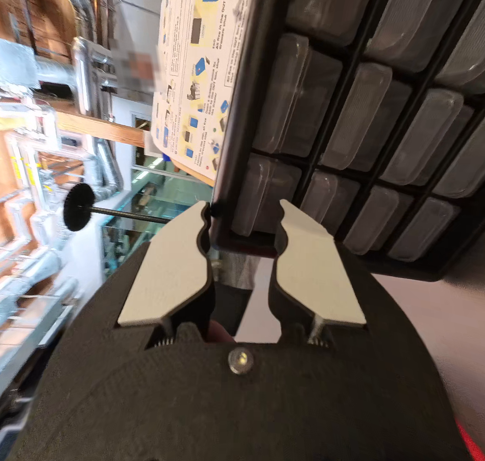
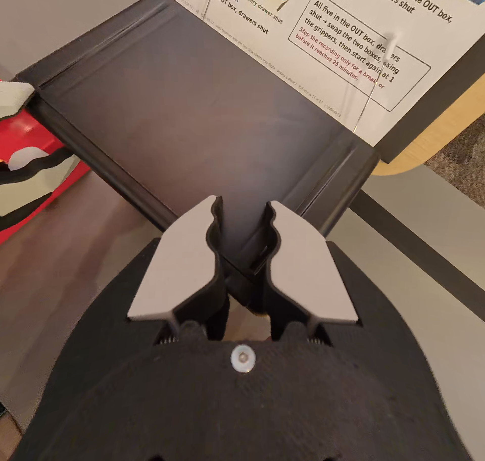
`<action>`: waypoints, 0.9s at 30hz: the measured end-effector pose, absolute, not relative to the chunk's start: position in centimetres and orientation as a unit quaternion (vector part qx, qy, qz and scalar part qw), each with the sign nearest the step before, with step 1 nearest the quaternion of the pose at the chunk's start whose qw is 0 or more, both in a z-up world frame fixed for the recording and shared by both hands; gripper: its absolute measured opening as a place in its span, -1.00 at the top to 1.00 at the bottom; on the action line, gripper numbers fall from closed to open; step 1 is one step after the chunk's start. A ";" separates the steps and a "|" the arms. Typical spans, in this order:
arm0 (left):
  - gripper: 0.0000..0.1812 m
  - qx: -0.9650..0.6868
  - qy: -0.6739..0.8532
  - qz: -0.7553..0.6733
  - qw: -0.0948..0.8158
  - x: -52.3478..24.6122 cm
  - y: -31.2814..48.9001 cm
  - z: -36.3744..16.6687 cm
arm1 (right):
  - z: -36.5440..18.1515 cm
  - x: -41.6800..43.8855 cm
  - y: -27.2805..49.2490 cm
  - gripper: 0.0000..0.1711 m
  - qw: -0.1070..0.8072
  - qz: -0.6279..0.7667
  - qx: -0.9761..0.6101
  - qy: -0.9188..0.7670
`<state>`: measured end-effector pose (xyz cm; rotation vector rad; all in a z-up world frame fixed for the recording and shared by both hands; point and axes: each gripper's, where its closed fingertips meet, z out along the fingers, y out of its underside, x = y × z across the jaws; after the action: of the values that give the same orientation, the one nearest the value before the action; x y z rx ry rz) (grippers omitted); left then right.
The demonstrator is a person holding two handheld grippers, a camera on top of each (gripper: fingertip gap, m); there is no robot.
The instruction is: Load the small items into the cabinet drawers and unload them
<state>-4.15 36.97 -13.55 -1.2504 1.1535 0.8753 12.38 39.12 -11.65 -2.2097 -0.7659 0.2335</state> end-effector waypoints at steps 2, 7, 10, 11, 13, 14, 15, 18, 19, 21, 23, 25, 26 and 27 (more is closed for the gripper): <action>0.52 -0.511 0.499 0.393 0.579 -3.9 37.0 -13.4 | -11.6 12.6 39.2 0.68 0.387 0.092 -0.866 -0.304; 0.62 -0.478 0.491 0.424 0.592 -3.5 36.8 -13.1 | -11.7 12.8 39.4 0.74 0.391 0.082 -0.865 -0.305; 0.67 -0.466 0.495 0.435 0.590 -3.6 36.5 -12.8 | -11.7 12.9 39.4 0.75 0.392 0.079 -0.864 -0.305; 0.68 -0.465 0.497 0.439 0.586 -3.6 36.3 -12.8 | -11.7 12.9 39.4 0.77 0.391 0.080 -0.865 -0.304; 0.71 -0.466 0.501 0.437 0.584 -3.7 36.1 -12.9 | -11.7 13.2 39.5 0.84 0.393 0.079 -0.865 -0.304; 0.72 -0.468 0.503 0.433 0.584 -3.7 35.9 -12.9 | -11.7 13.3 39.6 0.85 0.393 0.080 -0.864 -0.303; 0.76 -0.466 0.509 0.431 0.581 -3.6 35.6 -13.1 | -11.7 13.3 39.6 0.85 0.392 0.080 -0.865 -0.303; 0.89 -0.450 0.519 0.435 0.583 -3.6 34.1 -13.8 | -11.7 13.3 39.6 0.86 0.391 0.080 -0.865 -0.303; 0.89 -0.458 0.517 0.433 0.579 -4.0 33.8 -13.8 | -11.7 13.3 39.6 0.87 0.392 0.080 -0.865 -0.304; 0.89 -0.466 0.527 0.402 0.586 -3.9 32.8 -13.8 | -11.7 13.4 39.7 0.87 0.393 0.079 -0.864 -0.305; 0.89 -0.458 0.533 0.412 0.580 -3.9 31.7 -13.8 | -11.7 13.5 39.7 0.89 0.395 0.079 -0.863 -0.305; 0.89 -0.461 0.532 0.397 0.589 -3.6 30.5 -13.8 | -11.7 13.5 39.8 0.89 0.395 0.079 -0.863 -0.304; 0.88 -0.461 0.533 0.397 0.588 -3.6 30.1 -14.0 | -11.7 13.5 39.7 0.89 0.395 0.079 -0.863 -0.304; 0.88 -0.460 0.531 0.401 0.587 -3.7 29.8 -14.0 | -11.7 13.5 39.7 0.89 0.396 0.079 -0.863 -0.304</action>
<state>-3.66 29.80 -13.98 -1.0731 1.2385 0.9342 13.48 39.73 -11.74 -2.1865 -0.7714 0.1994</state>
